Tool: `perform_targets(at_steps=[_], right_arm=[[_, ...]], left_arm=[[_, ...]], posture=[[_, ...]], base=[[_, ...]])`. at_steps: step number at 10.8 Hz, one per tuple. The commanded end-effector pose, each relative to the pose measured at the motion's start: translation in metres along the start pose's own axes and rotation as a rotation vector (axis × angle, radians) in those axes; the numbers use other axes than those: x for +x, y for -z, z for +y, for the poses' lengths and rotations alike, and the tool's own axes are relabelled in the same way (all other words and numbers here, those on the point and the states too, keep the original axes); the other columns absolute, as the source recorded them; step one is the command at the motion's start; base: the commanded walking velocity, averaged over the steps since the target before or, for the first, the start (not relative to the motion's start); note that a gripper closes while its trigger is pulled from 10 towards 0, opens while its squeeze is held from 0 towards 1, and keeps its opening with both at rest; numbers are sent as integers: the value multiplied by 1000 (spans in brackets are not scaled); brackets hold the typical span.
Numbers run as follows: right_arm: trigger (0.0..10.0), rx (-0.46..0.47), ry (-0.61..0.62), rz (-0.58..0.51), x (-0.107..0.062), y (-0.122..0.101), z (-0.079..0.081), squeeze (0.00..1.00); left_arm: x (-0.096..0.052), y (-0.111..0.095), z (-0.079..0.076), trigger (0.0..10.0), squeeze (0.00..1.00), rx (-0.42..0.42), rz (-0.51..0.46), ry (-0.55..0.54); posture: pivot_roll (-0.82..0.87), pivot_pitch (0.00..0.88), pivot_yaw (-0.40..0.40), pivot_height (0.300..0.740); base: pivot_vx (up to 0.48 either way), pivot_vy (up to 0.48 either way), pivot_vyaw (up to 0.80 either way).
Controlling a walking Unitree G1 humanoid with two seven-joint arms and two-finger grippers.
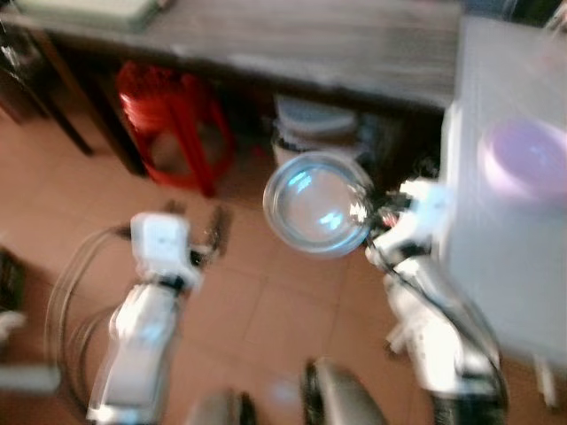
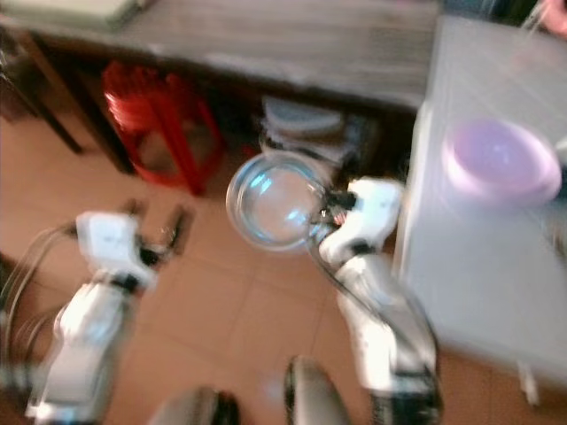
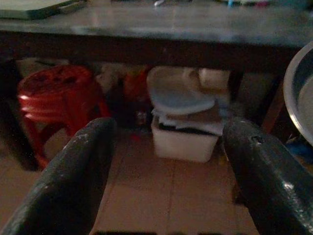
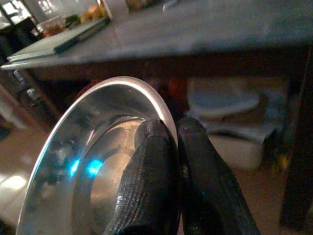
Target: Setting the table
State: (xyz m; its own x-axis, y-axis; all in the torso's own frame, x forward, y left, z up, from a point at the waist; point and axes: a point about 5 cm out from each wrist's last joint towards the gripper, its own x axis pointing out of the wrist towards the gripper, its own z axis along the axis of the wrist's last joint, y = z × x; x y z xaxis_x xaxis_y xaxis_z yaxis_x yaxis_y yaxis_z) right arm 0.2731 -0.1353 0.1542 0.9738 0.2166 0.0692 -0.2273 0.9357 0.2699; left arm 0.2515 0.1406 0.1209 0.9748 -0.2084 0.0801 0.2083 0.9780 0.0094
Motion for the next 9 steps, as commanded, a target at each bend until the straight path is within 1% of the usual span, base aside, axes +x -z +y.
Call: perform_targets(at_steps=[1,4,5,9], right_arm=[[0,0,-13,-36,1,-5,6,0],[0,-48,45,-70,4,-10,-4,0],[0,-63,51,-80,5,-10,-5,0],[0,-68,58,-100,6,-12,-3,0]], left_arm=[[-2,1,6,10000,0,30,7,-17],[0,0,7,10000,0,25,2,-18],[0,0,6,10000,0,19,0,-13],[1,-2,2,10000,0,32,-19,14]], posture=[[-52,183,20,740],[-50,179,20,740],[-50,178,21,740],[-50,181,24,740]], base=[[450,0,0],[446,0,0],[428,0,0],[438,0,0]])
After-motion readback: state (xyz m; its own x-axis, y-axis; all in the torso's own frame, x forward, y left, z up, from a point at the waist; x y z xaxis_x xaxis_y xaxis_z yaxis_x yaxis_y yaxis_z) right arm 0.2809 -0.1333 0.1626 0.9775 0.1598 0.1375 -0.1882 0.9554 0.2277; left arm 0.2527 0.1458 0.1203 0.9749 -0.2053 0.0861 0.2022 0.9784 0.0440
